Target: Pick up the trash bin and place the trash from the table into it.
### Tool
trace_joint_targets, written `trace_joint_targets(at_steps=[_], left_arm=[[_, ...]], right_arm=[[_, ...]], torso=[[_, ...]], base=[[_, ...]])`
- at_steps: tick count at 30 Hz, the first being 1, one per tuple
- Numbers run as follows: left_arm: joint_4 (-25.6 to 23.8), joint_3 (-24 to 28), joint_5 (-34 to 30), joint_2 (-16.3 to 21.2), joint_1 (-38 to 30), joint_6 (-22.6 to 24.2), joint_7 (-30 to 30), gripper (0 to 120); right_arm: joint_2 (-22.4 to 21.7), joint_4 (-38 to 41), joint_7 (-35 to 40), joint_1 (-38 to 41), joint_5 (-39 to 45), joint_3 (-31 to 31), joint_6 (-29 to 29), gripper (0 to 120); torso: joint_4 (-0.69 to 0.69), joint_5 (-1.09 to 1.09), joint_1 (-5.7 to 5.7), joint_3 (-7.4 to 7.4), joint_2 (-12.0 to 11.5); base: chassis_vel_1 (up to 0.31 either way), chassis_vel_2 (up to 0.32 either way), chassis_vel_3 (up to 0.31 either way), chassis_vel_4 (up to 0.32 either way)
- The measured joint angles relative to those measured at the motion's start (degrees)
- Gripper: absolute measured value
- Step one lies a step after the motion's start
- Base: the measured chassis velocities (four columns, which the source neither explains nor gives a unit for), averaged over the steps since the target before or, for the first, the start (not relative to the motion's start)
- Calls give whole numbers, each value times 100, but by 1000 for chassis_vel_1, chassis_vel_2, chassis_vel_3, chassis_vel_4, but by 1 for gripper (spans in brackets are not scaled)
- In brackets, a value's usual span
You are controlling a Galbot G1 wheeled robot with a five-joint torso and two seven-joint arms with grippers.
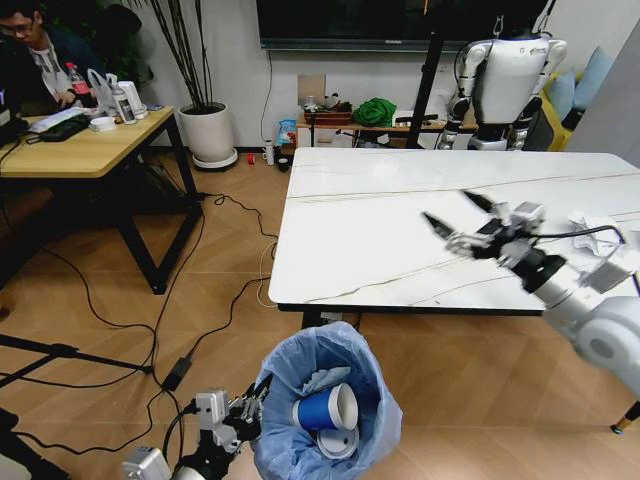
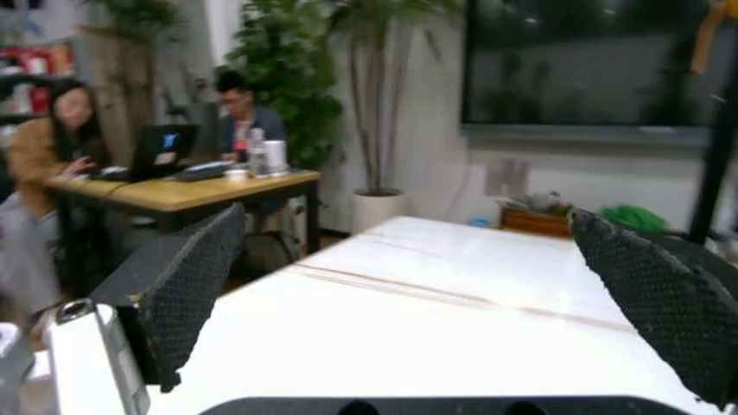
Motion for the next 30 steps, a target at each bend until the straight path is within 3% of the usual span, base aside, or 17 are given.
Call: trace_joint_targets(at_steps=[3,8,17,21,30], left_arm=[[-69,-33,42,-8,69,-20,28,0],[-115,-46,100,-34,97,-32,40,0],[-91,1,165,-26,68,-57,57,0],[-87,0,180,-12,65,-73,67,0],[-51,-5,126,62,29,-82,72,0]], right_arm=[[547,-138,-202,-340,-164,443,-35,100],[977,-57,-396,-846,-381,1108,-150,100],[1320,144,-730,-1982,-851,2487,35,100],[1483,158,-809,-2163,-978,2796,141,100],[2396,92,-1018,-2734,-1111,3295,520,100]], torso=[[-1,0,0,0,0],[1,-1,0,-1,0],[-1,-2,0,-1,0],[0,-2,0,-1,0],[-2,-1,-1,-1,0]], base=[[0,0,0,0],[0,0,0,0],[0,0,0,0],[0,0,0,0],[0,0,0,0]])
